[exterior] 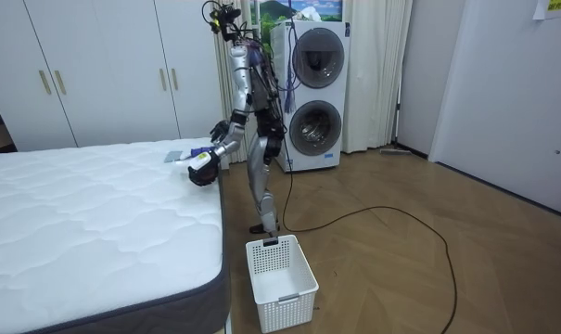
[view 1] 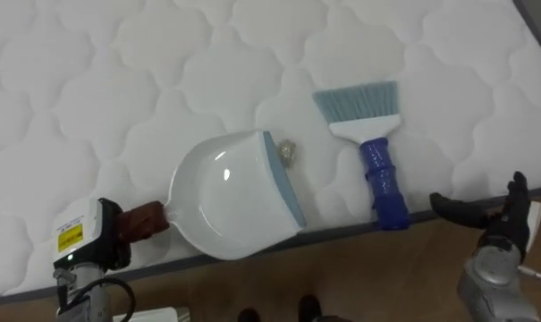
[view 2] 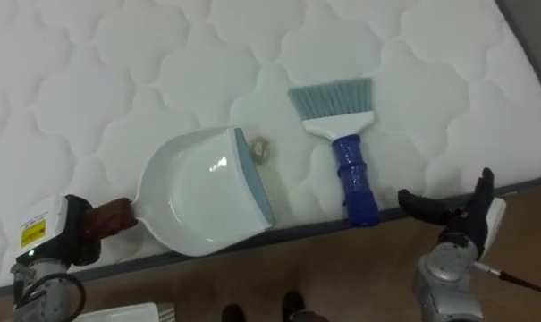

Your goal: Clean bed

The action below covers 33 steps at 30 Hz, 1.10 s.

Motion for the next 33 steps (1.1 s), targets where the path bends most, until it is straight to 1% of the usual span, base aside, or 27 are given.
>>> queue_joint_trajectory([
  [5, -17, -1, 10, 49, -7, 104, 0, 100, 6, -5, 14, -593, -167, -9, -503, 0, 155, 14, 7, -66, -12, -20, -75, 0, 0, -133, -4, -3, 27, 0, -1, 0],
  [8, 5, -18, 106, 122, -9, 250, 0, 100, -14, -5, 11, -1197, -752, -23, -700, 0, 165, 21, 5, -167, -9, -27, -78, 1, -1, -217, -25, -80, 54, -1, -2, 0],
  [11, 16, -17, 121, 121, -31, 284, -15, 100, -15, -5, 15, -1388, -1156, -98, -724, 0, 160, 21, 5, -189, -8, -74, -81, 0, 0, -200, -43, -174, 54, 0, -3, 6],
  [12, 15, -18, 119, 121, -60, 300, -64, 100, -16, -4, 47, -1507, -1184, -99, -734, 0, 169, 21, 5, -188, -8, -87, -77, 0, 0, -179, -48, -196, 36, 0, -3, 6],
  [17, -10, -18, 119, 119, -432, 619, -441, 100, -54, 13, 404, -1875, -1182, -101, -945, 0, 167, 22, 4, -185, -1, -131, -67, 0, 0, -142, -67, -346, 14, 7, -14, 3],
  [19, -11, -15, 120, 120, -572, 681, -625, 100, -84, 53, 427, -1876, -1184, -101, -965, 0, 182, 29, 7, -186, -2, -190, -53, 0, 0, -109, -102, -454, 8, 12, -23, 7],
  [21, -10, 0, 122, 122, -639, 724, -775, 100, -84, 52, 506, -1876, -1186, -101, -981, 0, 214, 37, 11, -194, 1, -190, -10, 0, 0, -107, -104, -451, -11, 12, -23, 2],
  [26, -36, 7, 148, 117, -657, 755, -906, 100, -79, 56, 932, -1873, -1193, -100, -837, 0, 252, 91, 24, -208, -2, -183, 0, 1, 1, -98, -114, -468, -97, 12, -22, -2],
  [30, -52, 17, 168, 129, -622, 774, -977, 100, -78, 20, 1328, -1873, -1193, -90, -471, 0, 253, 97, 26, -217, -21, -182, -5, 1, 1, -150, -144, -468, 58, 1, -25, 0],
  [33, -96, 30, 168, 151, -566, 886, -1060, 100, -81, 14, 1583, -1868, -1184, -79, -177, 0, 257, 101, 29, -226, -20, -180, -5, 1, 1, -151, -148, -474, 67, -2, -25, 0],
])
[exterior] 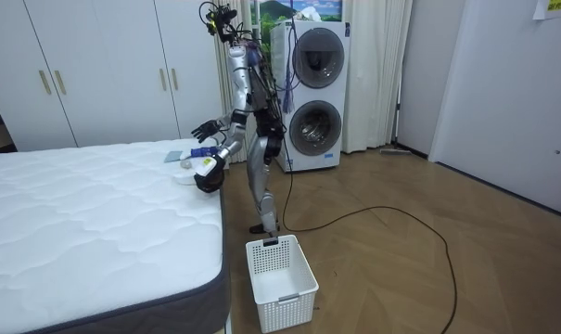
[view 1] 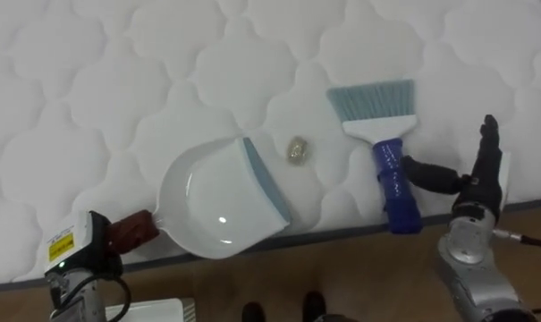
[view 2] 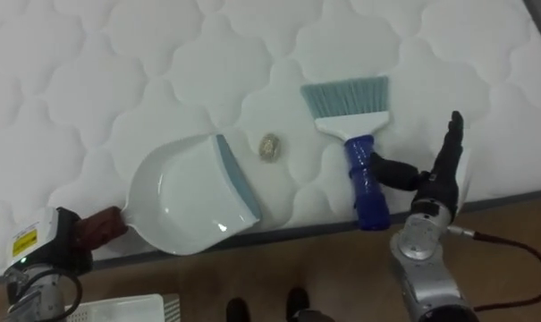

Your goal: Clean bed

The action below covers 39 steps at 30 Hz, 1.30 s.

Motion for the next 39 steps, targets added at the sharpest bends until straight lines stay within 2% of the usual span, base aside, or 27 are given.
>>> queue_joint_trajectory([
  [3, -68, 7, -1, 14, 206, 78, -14, 100, 1, 2, 96, 0, 1, 97, 308, 0, -22, 14, 9, 1, -1, 3, 3, 0, 0, 1, -18, -20, 14, 0, 0, 0],
  [9, -312, 141, -21, 32, 511, 242, 18, 100, 57, 7, 291, -1, 4, 211, 533, 0, -162, 131, 86, -124, 4, 34, 98, 11, 19, -51, -78, -149, -4, -35, 6, 5],
  [13, -400, 251, 31, -1, 925, 287, 87, 100, 133, 7, 292, -4, -6, 274, 801, 0, -124, 136, 85, -235, 9, 91, 106, 14, 24, -194, -85, -147, 19, -36, 4, -1],
  [24, -654, 290, 60, -23, 1454, 624, 156, 100, 207, 4, 409, 1, -44, 652, 1657, 0, -92, 196, 91, -313, 1, 88, 131, 14, 25, -271, -141, -284, 168, -55, -7, 1],
  [28, -670, 329, 46, -46, 1467, 640, 140, 100, 206, 19, 418, 149, -47, 659, 1864, 0, -137, 250, 124, -318, 2, 95, 142, 20, 34, -266, -157, -317, 140, -56, -8, 0],
  [39, -730, 345, 43, -43, 1473, 640, 117, 100, -9, 1, 502, 998, -349, 628, 2054, 0, -117, 251, 128, -378, 1, 99, 120, 24, 41, -310, -169, -370, 127, -73, -21, 0],
])
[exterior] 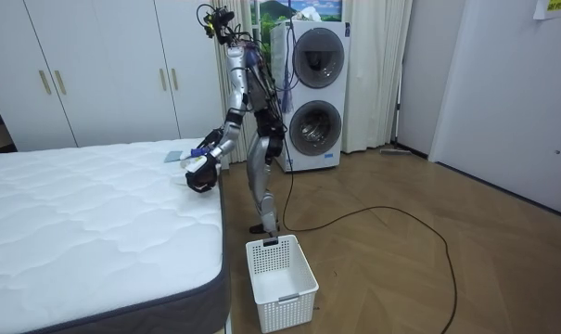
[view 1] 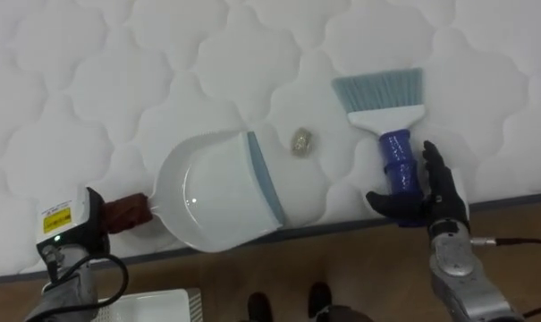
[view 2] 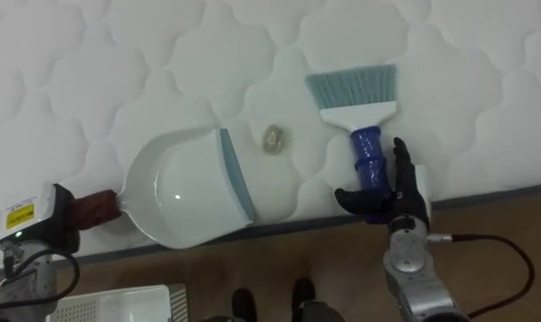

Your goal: Clean bed

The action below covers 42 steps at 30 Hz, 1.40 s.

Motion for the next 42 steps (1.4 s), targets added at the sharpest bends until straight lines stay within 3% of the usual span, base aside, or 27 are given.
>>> queue_joint_trajectory([
  [12, -47, 7, -13, 43, -15, 16, 20, 100, -420, 1, 293, 742, -87, 42, 46, 0, 11, -54, 22, -3, 11, -10, 21, 0, 0, 51, 2, -42, -104, 1, 1, 0],
  [30, -177, 8, -108, -206, 402, 427, -51, 100, -1147, 81, 283, 2219, -1255, 293, 10, 0, 137, -44, 27, -58, 32, -172, 193, -3, 5, 189, -8, -247, -139, 16, 4, 3],
  [33, -179, -16, -226, -226, 389, 449, -155, 100, -1247, 95, 297, 2517, -1435, 362, -65, 1, 221, 5, 68, 34, 49, -189, 257, -6, 8, 319, -9, -295, -137, 18, 1, 2],
  [35, -187, -15, -414, -226, 379, 512, -170, 100, -1300, 94, 312, 2629, -1498, 444, -91, 25, 292, 16, 85, 74, 44, -188, 259, -8, 11, 357, -24, -307, -113, 17, 1, 0],
  [38, -187, -15, -595, -224, 376, 515, -205, 100, -1524, 61, 472, 2951, -1597, 448, -200, 69, 324, 27, 140, 78, 31, -176, 268, -9, 14, 359, -48, -329, -95, 11, 7, 1],
  [39, -190, -15, -604, -225, 377, 515, -233, 100, -1659, 28, 494, 3089, -1601, 463, -273, 100, 325, 22, 144, 66, 27, -172, 266, -14, 23, 348, -56, -335, -99, 6, 12, 0],
  [42, -251, -15, -604, -223, 374, 519, -366, 100, -2026, -229, 485, 3540, -1593, 566, -412, 100, 319, 21, 145, 56, 27, -171, 259, -37, 62, 344, -67, -369, -101, 4, 13, 0],
])
